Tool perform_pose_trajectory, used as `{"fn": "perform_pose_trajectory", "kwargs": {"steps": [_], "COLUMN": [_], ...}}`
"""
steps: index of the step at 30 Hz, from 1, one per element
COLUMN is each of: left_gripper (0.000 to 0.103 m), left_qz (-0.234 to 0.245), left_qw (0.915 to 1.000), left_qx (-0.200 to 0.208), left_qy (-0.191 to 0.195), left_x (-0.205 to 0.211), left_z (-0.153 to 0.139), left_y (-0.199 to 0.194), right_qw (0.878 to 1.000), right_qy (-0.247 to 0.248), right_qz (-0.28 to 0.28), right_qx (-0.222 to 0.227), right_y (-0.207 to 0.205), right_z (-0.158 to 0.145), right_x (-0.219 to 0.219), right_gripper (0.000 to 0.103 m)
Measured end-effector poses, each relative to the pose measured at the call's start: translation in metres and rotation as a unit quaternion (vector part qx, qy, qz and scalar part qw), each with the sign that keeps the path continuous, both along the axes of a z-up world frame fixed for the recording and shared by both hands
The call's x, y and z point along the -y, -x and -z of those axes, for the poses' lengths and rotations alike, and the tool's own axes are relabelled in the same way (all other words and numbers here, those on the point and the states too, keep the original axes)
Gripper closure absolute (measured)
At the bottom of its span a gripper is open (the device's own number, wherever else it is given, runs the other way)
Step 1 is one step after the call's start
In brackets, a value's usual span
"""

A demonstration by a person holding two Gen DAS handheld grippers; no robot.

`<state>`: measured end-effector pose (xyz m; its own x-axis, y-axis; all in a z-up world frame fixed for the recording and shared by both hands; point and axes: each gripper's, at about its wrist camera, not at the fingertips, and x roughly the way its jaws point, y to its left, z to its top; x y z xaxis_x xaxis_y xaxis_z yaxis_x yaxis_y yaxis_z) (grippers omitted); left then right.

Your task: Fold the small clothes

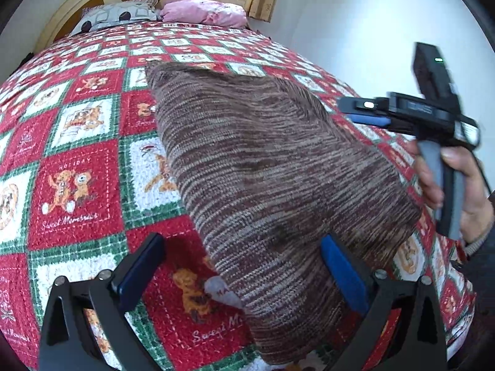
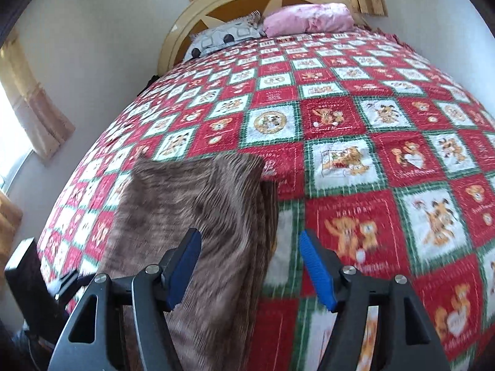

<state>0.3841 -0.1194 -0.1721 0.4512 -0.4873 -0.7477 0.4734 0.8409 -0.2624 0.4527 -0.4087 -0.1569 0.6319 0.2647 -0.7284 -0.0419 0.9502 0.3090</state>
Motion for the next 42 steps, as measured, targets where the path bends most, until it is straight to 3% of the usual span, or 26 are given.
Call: {"fn": "perform_pose_trajectory", "kwargs": {"steps": [5, 12, 15, 18, 26, 29, 30, 39, 42], "left_gripper": [0.0, 0.0, 0.0, 0.0, 0.0, 0.002, 0.005, 0.033, 0.056], "left_qz": [-0.001, 0.003, 0.002, 0.002, 0.009, 0.013, 0.015, 0.043, 0.045], "left_qw": [0.9998, 0.9988, 0.9988, 0.9985, 0.9983, 0.9984, 0.9984, 0.9981, 0.9986], "left_qx": [-0.007, 0.009, 0.008, 0.009, 0.012, 0.014, 0.016, 0.017, 0.013], "left_qy": [0.016, -0.047, -0.048, -0.053, -0.056, -0.054, -0.053, -0.04, -0.025], "left_x": [-0.003, 0.016, 0.015, 0.016, 0.021, 0.022, 0.022, 0.024, 0.021], "left_z": [0.001, 0.004, 0.004, 0.004, 0.004, 0.004, 0.003, -0.002, -0.006], "left_y": [-0.005, -0.004, -0.004, -0.005, -0.008, -0.007, -0.005, 0.002, 0.001], "right_qw": [0.999, 0.996, 0.993, 0.993, 0.994, 0.995, 0.994, 0.996, 0.998], "right_qy": [-0.04, -0.087, -0.113, -0.109, -0.096, -0.094, -0.097, -0.077, -0.06], "right_qz": [-0.002, -0.007, -0.015, -0.023, -0.025, -0.025, -0.027, -0.02, -0.016], "right_qx": [-0.027, -0.032, -0.036, -0.037, -0.037, -0.035, -0.035, -0.032, -0.02], "right_y": [-0.031, -0.052, -0.057, -0.059, -0.062, -0.061, -0.06, -0.054, -0.049], "right_z": [0.02, 0.036, 0.039, 0.042, 0.045, 0.043, 0.042, 0.035, 0.026], "right_x": [0.003, 0.008, 0.008, 0.002, -0.002, -0.006, -0.007, -0.014, -0.02], "right_gripper": [0.036, 0.037, 0.049, 0.054, 0.055, 0.063, 0.07, 0.077, 0.079]}}
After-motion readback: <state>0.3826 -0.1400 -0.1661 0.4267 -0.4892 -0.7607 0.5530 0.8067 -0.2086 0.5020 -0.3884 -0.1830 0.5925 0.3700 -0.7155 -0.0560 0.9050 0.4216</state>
